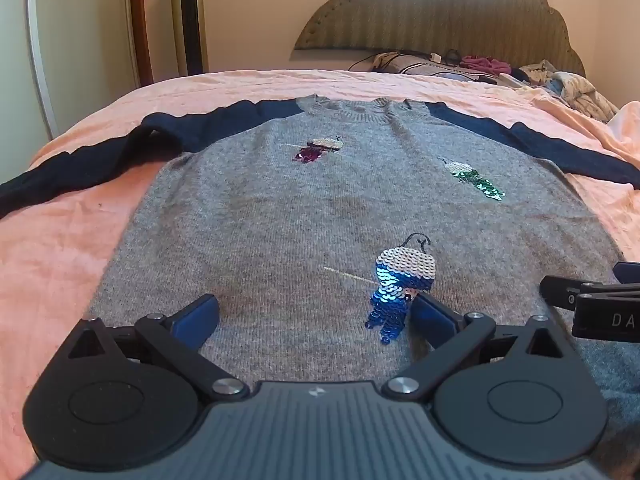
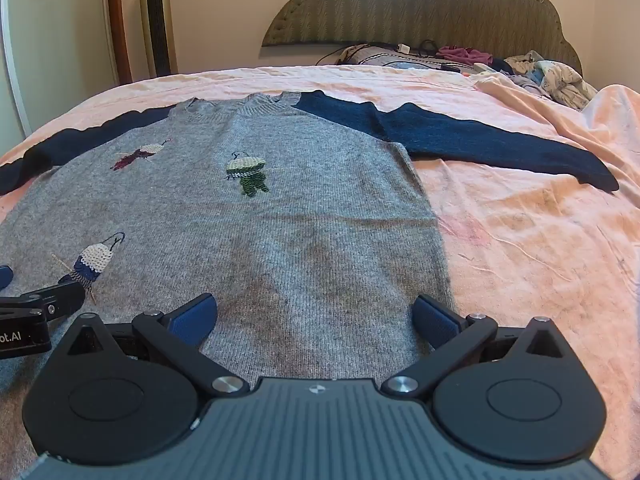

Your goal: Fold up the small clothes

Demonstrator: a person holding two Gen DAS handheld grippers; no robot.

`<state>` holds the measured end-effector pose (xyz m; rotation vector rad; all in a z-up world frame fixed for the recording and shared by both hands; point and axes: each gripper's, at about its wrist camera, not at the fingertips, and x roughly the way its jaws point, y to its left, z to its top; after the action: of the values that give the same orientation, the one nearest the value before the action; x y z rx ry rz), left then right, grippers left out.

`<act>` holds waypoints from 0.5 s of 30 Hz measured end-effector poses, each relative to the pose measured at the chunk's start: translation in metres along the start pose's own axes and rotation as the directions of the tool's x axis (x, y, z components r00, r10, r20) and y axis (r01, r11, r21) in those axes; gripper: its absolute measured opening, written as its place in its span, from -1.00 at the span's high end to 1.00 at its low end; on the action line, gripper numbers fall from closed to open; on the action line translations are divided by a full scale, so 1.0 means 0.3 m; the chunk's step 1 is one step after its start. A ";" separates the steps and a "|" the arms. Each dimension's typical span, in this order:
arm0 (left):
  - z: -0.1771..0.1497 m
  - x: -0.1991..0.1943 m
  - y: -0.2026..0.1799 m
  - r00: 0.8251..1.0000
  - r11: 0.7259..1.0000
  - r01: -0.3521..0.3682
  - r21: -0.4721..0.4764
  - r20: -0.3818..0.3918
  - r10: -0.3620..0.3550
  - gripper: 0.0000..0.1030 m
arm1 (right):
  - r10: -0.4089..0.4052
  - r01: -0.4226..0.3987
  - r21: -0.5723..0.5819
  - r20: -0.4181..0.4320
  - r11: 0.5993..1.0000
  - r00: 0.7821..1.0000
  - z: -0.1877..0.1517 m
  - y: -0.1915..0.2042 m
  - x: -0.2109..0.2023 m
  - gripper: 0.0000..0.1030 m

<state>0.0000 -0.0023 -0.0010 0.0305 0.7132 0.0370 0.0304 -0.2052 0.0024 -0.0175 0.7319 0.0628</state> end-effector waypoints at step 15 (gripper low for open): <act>0.004 0.000 -0.005 1.000 1.000 0.002 -0.030 -0.005 -0.002 -1.00 | -0.008 0.008 -0.002 0.001 1.000 1.000 -0.006 0.006 -0.003 -1.00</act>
<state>0.0008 -0.0039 -0.0001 0.0012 0.7180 0.0459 0.0284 -0.2035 0.0016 -0.0222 0.7306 0.0557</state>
